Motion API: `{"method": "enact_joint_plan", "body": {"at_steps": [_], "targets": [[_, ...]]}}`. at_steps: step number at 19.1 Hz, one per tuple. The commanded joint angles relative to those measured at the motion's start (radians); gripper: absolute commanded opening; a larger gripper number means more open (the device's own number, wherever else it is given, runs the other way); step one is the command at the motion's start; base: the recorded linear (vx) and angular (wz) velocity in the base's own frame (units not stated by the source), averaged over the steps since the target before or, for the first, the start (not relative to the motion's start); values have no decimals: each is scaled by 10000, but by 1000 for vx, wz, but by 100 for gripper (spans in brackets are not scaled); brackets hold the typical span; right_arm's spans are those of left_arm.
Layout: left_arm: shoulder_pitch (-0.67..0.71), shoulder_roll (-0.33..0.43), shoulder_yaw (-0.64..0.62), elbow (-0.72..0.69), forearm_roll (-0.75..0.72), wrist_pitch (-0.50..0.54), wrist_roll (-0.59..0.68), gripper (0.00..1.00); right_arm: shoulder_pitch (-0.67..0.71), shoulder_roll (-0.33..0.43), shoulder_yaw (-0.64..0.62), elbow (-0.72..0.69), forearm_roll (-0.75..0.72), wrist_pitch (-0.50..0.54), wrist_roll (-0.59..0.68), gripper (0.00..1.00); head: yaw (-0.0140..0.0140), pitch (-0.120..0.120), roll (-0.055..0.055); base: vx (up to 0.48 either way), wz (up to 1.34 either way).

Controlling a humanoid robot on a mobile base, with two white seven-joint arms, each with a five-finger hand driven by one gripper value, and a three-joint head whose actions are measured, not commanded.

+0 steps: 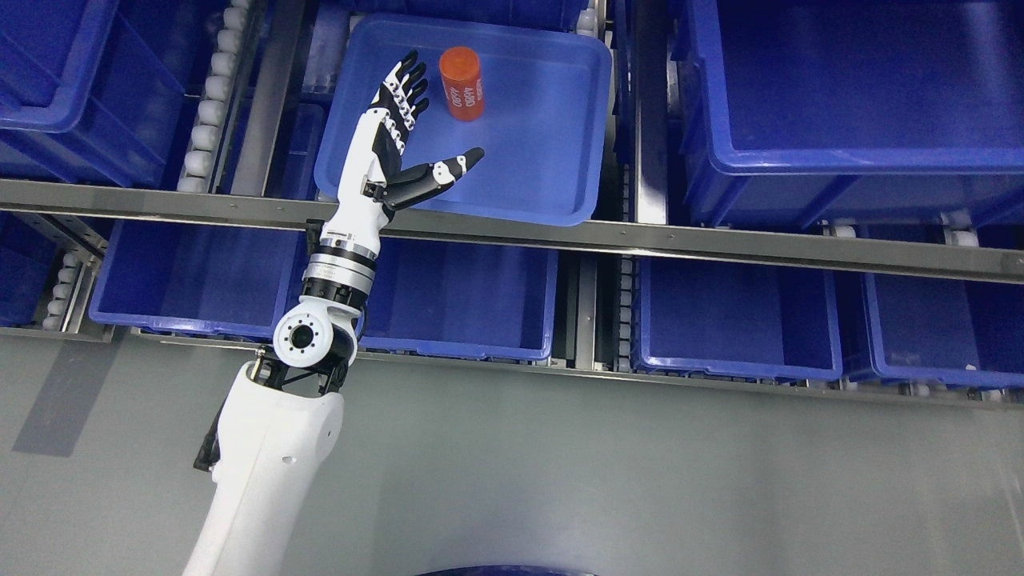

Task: Grab orange capacitor from left shelf to right desk
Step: 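Reach the left hand toward the orange capacitor in the blue bin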

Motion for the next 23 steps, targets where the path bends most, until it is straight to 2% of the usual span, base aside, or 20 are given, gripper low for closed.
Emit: {"method": "enact_joint_plan", "body": {"at_steps": [1,4,6,8,10,16,23], "targets": [[-180,240,404,374,-91,205,-200,100,-20,-175,-108,-337,46,-44,10,100,0,0,0,207,187],[-775,225,373,1429,-595,205,-260,100,-20,-175,-108,-337,46,-44,9,100,0,0,0,174,217],[-1481,118,251,2624,-736,205,-398,100,-20,-175,-108,-337,46,-44,10,100,0,0,0,120,101],[-1973,-45,98,3302,-751,205,-1039,100,-20,-175,-108,-337,46,-44,10,100,0,0,0,114,40],[-2113,-45,-162,3732,-766,205,-1563,99,-20,-175,-108,-337,46,-44,10,100,0,0,0,85,21],[-2144,-45,-1007,4439,-797,205,-1657,99,-20,-175,-108,-337,46,-44,10,100,0,0,0,52,10],[-3155,-45,-1391,5665,-812,98,-1902,96,-20,-175,-108,-337,46,-44,10,100,0,0,0,4,0]]}}
